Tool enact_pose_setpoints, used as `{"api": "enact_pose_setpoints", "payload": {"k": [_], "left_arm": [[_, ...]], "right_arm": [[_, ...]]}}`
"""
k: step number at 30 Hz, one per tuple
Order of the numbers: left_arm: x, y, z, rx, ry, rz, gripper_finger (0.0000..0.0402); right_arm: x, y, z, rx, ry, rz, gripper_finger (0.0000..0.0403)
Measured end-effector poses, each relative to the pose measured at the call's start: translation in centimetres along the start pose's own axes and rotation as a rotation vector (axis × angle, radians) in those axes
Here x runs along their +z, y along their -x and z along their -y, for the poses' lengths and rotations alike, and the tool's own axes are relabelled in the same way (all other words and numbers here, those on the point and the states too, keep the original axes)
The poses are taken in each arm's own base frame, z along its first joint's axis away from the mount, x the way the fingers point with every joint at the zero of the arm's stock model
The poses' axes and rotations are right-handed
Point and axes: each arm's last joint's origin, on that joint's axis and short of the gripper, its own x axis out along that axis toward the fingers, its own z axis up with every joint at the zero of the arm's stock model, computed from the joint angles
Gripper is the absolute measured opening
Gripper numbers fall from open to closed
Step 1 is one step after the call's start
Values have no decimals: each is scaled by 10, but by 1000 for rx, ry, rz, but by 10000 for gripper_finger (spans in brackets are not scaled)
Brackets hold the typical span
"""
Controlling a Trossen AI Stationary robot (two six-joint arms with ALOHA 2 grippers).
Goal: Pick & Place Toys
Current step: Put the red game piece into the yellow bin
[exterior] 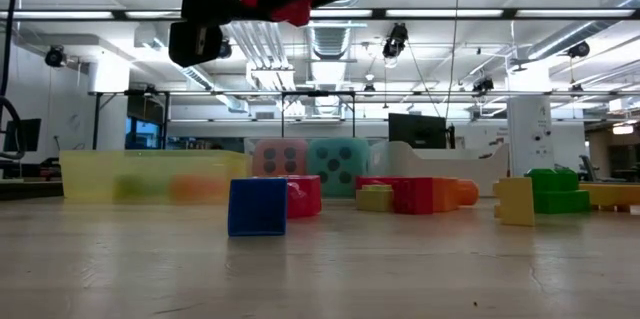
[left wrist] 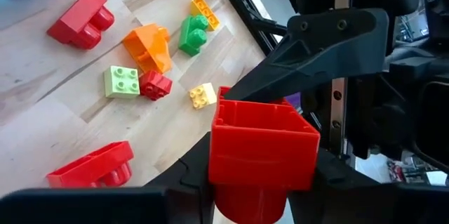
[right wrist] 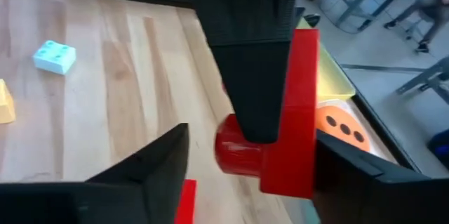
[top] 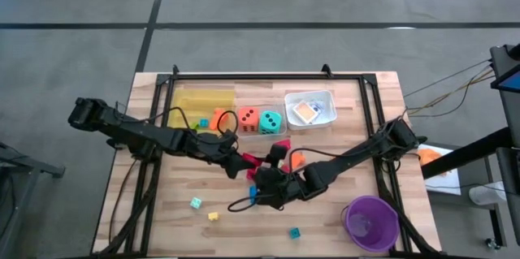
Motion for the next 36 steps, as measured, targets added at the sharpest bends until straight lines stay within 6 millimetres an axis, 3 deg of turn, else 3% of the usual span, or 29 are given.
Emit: {"api": "enact_pose_setpoints", "payload": {"k": [6, 11, 20, 26, 36], "left_arm": [[2, 1, -1, 11, -20, 2, 115], [8, 13, -4, 64, -39, -7, 115], [22, 65, -20, 306, -70, 88, 115], [30, 92, -49, 608, -15, 144, 115], [53, 95, -102, 998, 25, 68, 115]], "right_arm": [[0, 0, 0, 8, -1, -2, 311], [0, 0, 0, 8, -9, -5, 350], [-8, -2, -1, -4, -30, -29, 364], [-13, -3, 0, -11, -31, -46, 364], [-15, -3, 0, -13, -25, -57, 364]]}}
